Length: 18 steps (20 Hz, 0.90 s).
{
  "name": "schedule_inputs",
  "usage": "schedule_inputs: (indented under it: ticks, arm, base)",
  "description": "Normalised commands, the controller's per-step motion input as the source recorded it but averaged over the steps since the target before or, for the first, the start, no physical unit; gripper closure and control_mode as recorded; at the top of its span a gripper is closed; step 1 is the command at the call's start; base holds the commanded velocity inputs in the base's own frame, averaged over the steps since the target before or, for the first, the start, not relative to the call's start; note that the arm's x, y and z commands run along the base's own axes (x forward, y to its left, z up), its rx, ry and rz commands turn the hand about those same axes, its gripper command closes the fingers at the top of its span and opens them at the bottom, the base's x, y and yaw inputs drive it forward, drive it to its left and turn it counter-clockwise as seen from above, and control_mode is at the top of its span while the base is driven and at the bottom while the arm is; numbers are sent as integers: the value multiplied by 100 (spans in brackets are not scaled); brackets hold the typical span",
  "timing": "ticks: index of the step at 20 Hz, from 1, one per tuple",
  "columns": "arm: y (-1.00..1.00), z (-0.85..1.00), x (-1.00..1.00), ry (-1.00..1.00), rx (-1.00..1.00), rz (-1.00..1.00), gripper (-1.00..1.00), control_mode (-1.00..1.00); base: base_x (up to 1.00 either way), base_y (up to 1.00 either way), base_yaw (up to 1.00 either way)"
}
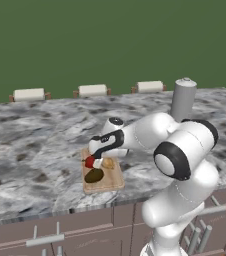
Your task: Place the avocado, onion, tomato, and bell pepper on the cutting board.
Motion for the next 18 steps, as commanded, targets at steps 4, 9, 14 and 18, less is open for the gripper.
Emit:
schedule_inputs:
  ticks: [4, 9, 14, 18]
  arm:
    - [4, -6, 4, 0, 1, 0, -100, -100]
    - [3, 0, 0, 0, 3, 0, -100, -100]
    - [0, 11, -2, 0, 4, 0, -100, -100]
    - [0, 39, -12, -1, 7, 0, -100, -100]
  base:
    - [0, 0, 0]
    - [0, 0, 0]
    - [0, 0, 0]
    - [0, 0, 0]
